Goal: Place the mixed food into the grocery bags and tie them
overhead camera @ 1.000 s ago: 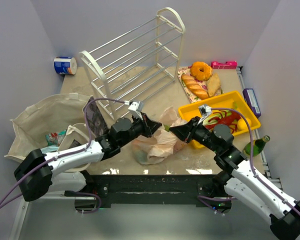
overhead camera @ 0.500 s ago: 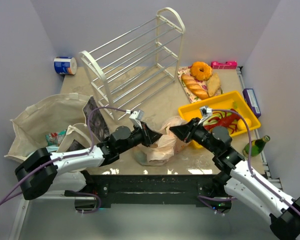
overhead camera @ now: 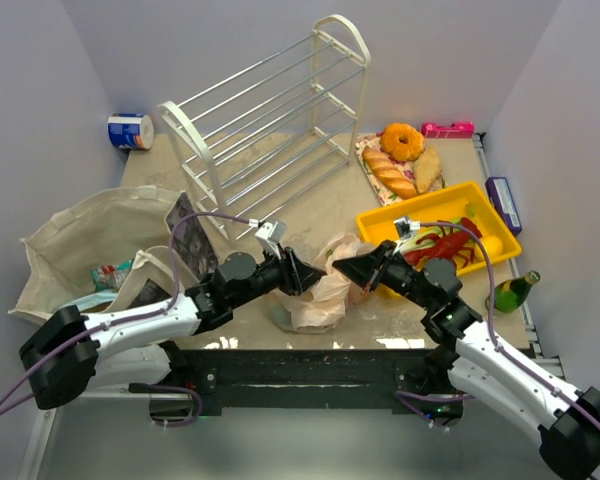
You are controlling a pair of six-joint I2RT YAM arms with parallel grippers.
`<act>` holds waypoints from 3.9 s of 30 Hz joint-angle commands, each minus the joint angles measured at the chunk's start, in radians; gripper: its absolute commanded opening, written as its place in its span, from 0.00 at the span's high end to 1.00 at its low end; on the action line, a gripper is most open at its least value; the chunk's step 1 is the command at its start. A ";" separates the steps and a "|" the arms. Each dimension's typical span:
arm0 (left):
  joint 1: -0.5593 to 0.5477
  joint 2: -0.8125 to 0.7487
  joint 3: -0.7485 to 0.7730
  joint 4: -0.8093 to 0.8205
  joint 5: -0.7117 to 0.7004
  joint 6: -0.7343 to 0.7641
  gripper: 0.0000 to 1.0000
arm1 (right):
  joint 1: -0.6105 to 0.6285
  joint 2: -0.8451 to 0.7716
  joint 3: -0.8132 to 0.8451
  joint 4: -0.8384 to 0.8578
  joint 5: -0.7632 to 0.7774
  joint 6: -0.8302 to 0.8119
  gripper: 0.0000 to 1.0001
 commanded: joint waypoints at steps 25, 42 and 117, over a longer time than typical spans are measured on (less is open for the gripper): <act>-0.004 -0.087 0.118 -0.124 -0.035 0.164 0.44 | -0.003 -0.075 -0.099 0.301 -0.105 0.159 1.00; -0.004 -0.168 -0.044 -0.034 0.046 0.263 0.27 | -0.005 -0.057 -0.105 0.315 -0.108 0.167 1.00; 0.191 0.068 0.054 0.350 0.764 0.490 0.65 | -0.003 -0.186 -0.128 0.224 -0.110 0.171 1.00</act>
